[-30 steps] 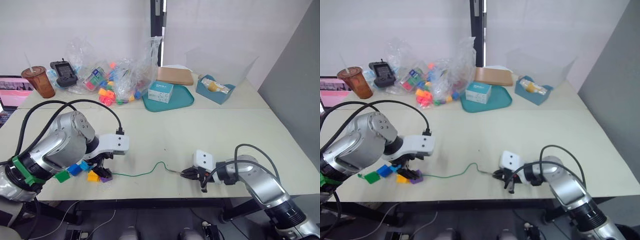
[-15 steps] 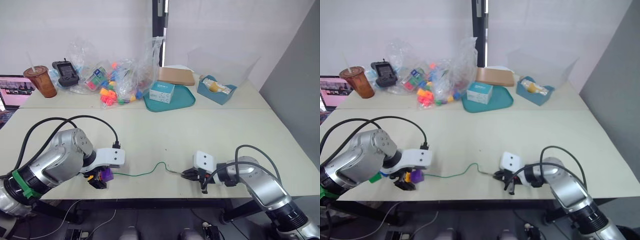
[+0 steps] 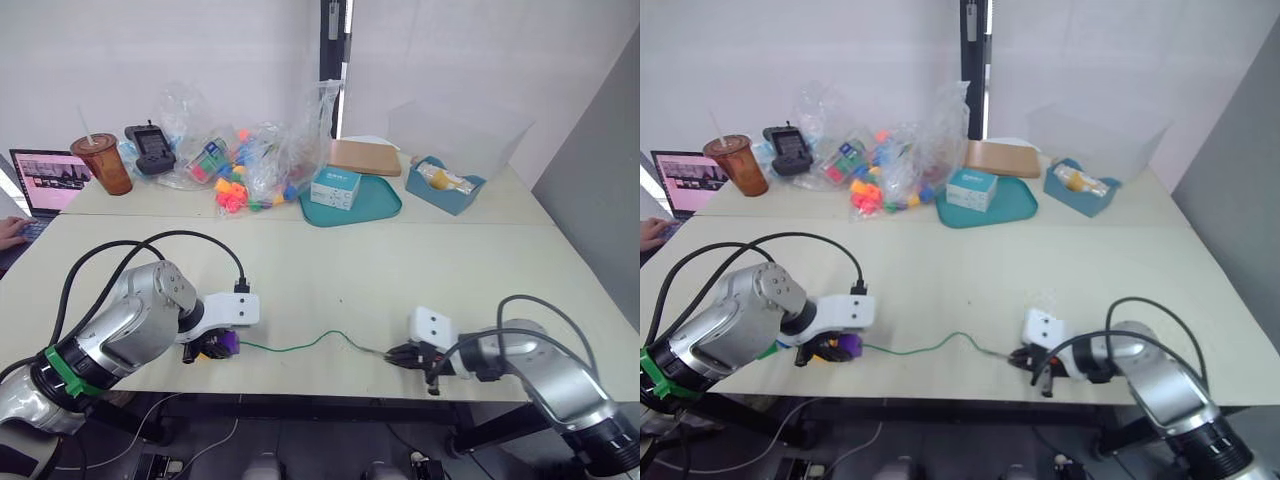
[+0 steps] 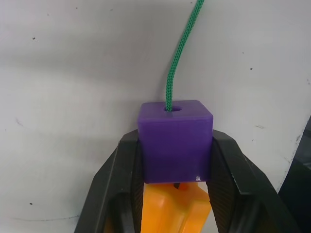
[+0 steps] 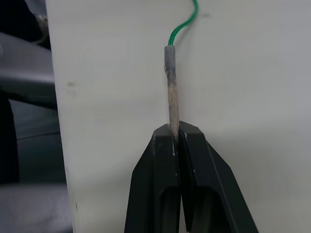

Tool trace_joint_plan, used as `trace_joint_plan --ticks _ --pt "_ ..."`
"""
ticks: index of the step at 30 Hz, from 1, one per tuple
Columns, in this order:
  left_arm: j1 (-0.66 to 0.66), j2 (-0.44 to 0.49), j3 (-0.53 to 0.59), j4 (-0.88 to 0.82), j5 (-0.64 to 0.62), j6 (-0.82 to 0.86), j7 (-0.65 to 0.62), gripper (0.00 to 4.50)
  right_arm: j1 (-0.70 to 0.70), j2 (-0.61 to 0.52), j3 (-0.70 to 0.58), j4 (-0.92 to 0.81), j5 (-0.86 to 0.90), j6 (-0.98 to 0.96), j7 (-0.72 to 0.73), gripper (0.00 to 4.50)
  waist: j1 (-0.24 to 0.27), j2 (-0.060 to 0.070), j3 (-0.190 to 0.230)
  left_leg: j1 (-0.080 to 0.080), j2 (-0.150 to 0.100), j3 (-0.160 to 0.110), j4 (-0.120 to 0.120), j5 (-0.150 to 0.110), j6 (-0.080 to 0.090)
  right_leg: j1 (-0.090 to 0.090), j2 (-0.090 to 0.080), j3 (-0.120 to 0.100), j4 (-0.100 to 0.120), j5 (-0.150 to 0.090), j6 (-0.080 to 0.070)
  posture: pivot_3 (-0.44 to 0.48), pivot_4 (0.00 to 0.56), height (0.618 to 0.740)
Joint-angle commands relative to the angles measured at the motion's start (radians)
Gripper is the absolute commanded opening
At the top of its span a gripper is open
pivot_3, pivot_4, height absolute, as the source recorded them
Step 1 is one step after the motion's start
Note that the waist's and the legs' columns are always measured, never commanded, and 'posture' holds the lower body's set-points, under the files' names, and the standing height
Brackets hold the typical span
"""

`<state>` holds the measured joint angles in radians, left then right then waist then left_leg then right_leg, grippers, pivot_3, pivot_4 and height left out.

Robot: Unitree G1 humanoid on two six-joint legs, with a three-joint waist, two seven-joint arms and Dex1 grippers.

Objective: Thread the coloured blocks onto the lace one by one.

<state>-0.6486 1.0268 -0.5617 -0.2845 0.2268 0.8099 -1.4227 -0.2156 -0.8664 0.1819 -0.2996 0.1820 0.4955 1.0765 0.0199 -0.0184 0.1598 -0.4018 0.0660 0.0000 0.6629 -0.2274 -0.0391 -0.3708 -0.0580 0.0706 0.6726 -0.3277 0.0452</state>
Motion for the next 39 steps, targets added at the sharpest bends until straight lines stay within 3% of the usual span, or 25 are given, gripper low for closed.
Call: trace_joint_plan --ticks 1,11,24,34,39 --pt "0.037 0.023 -0.038 0.065 0.027 -0.089 -0.007 1.22 0.065 -0.066 -0.057 -0.007 -0.011 -0.007 -0.002 0.00 -0.002 0.002 -0.001 0.000 0.000 0.000 0.000 0.000 0.000 0.000 0.000 0.000 0.000 0.000 0.000 0.000 0.150 0.740" --pt "0.008 0.033 -0.019 0.152 0.078 -0.212 -0.020 1.22 0.192 -0.148 -0.147 -0.006 -0.043 0.001 -0.062 0.00 -0.009 0.003 -0.002 0.003 0.000 0.000 -0.001 0.000 0.000 0.003 0.000 0.000 -0.001 0.000 0.000 0.000 0.150 0.740" --pt "0.082 0.082 0.062 0.159 0.076 -0.187 -0.011 1.22 0.301 -0.244 -0.262 0.026 -0.042 0.001 -0.083 0.00 -0.026 0.005 -0.003 0.004 0.001 0.000 -0.002 0.000 0.000 0.003 0.001 0.000 -0.001 -0.001 0.000 0.000 0.150 0.740" --pt "0.101 0.088 0.079 0.165 0.088 -0.193 -0.005 1.22 0.235 -0.239 -0.239 0.066 -0.056 -0.016 -0.115 0.00 -0.038 0.004 -0.003 0.004 0.002 0.000 -0.003 0.000 0.000 0.003 0.002 0.000 -0.001 -0.001 -0.001 0.000 0.150 0.740" --pt "0.106 0.078 0.085 0.144 0.080 -0.167 -0.002 1.22 0.233 -0.202 -0.206 0.006 -0.037 0.004 -0.118 0.00 -0.038 0.004 -0.003 0.004 0.002 0.000 -0.003 0.000 0.000 0.003 0.002 0.001 -0.001 -0.001 -0.001 0.000 0.150 0.740"
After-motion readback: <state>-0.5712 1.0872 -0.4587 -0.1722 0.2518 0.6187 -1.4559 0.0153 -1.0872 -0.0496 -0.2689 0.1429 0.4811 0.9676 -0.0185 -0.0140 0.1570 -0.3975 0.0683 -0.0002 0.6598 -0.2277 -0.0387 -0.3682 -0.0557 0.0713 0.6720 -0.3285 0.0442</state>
